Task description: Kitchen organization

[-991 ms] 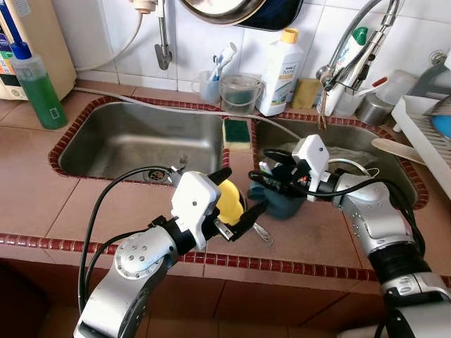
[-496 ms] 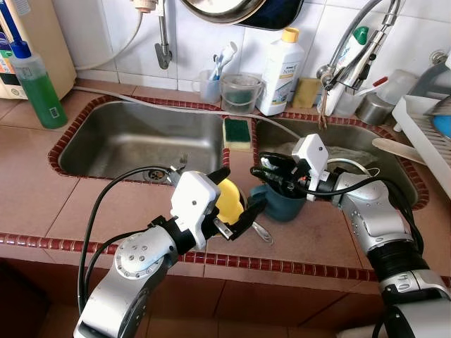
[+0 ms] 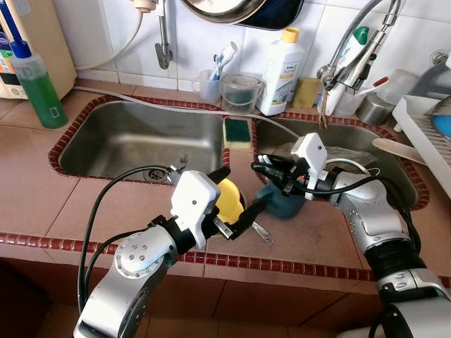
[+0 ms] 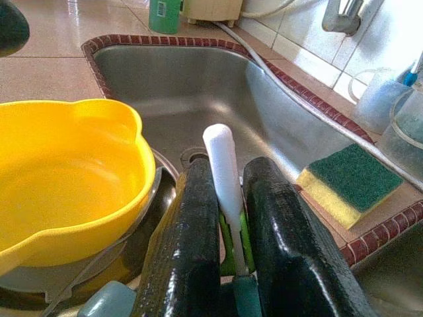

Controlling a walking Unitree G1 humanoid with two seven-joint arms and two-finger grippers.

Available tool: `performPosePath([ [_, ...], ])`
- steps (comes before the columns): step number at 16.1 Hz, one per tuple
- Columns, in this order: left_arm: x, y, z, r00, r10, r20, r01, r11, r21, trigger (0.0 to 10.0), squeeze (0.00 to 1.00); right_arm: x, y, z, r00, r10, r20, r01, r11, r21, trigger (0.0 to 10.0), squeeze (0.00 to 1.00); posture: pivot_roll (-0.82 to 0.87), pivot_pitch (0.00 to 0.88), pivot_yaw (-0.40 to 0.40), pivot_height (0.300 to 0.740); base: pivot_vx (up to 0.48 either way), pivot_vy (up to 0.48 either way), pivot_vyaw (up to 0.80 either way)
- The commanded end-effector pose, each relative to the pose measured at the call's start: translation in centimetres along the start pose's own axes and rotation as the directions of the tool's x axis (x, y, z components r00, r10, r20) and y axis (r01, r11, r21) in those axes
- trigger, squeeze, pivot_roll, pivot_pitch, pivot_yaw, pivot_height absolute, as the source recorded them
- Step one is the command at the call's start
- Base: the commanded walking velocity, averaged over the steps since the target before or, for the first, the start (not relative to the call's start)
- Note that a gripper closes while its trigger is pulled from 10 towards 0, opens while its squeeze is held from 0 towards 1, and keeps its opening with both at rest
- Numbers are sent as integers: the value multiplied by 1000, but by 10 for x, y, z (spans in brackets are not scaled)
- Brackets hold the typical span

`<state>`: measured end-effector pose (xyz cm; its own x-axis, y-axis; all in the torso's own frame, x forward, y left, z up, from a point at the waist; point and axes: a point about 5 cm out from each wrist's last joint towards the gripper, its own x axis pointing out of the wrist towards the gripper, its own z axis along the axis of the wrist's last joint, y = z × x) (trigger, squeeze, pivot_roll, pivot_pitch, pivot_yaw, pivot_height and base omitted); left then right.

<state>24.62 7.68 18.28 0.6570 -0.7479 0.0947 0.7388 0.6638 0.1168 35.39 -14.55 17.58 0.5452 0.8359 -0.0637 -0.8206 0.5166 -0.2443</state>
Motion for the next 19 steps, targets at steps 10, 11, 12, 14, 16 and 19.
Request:
performPosePath([
  [10, 3, -1, 3, 1000, -24, 8, 24, 999, 37, 10000, 0, 4, -8, 16, 998, -4, 58, 4, 1000, 1, 0, 0, -63, 33, -68, 740, 0, 0, 0],
  [11, 3, 0, 3, 1000, -20, 8, 20, 999, 33, 10000, 0, 4, -9, 19, 997, -2, 77, 1, 1000, 15, 0, 0, -61, 32, -69, 740, 0, 0, 0],
  [12, 3, 0, 3, 1000, -18, 9, 18, 999, 32, 10000, 0, 4, -9, 20, 997, -4, 81, 2, 1000, 17, 0, 0, -61, 31, -69, 740, 0, 0, 0],
  [14, 2, 1, 3, 1000, -13, 9, 13, 999, 30, 10000, 0, 2, -11, 27, 995, 4, 102, -7, 999, 31, 0, 0, -63, 31, -70, 740, 0, 0, 0],
  [16, 4, -1, 3, 1000, -22, 11, 21, 999, 45, 10000, 0, 3, -14, 36, 991, 8, 132, -15, 999, 51, 9294, 0, -69, 30, -67, 740, 0, 0, 0],
  [19, 5, 1, 3, 1000, -16, 17, 15, 999, 33, 10000, 0, 1, -19, 50, 986, 6, 165, -14, 999, 48, 10000, 0, -73, 34, -69, 740, 0, 0, 0],
])
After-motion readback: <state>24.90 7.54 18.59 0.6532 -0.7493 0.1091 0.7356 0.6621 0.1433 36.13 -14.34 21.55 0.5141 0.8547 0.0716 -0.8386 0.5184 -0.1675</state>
